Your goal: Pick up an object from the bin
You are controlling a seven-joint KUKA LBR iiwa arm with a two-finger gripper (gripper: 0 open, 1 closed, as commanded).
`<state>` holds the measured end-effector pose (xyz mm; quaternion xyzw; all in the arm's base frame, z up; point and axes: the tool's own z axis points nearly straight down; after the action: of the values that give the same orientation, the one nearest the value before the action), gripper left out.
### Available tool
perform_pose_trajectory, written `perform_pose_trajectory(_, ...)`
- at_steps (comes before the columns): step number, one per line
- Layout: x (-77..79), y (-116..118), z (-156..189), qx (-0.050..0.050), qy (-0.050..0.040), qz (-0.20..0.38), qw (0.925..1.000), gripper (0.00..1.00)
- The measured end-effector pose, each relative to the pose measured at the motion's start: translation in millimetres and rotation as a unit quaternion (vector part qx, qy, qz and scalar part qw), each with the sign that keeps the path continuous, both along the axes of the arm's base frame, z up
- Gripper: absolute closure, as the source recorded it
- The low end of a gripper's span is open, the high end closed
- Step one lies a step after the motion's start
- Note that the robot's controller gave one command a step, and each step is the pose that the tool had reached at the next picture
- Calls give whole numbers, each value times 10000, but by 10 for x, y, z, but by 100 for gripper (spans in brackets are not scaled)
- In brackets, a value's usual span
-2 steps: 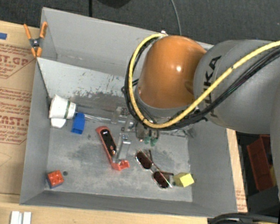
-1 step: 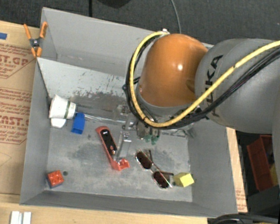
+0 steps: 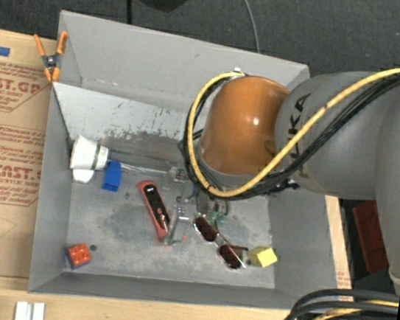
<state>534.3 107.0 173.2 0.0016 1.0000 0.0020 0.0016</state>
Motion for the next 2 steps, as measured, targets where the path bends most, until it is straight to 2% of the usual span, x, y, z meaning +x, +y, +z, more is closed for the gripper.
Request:
perform_pose_trajectory(1,-53,-231,-398,-7,10,31,10000,0)
perform_pose_trajectory(2,15,-485,-472,2,16,-529,9986,0)
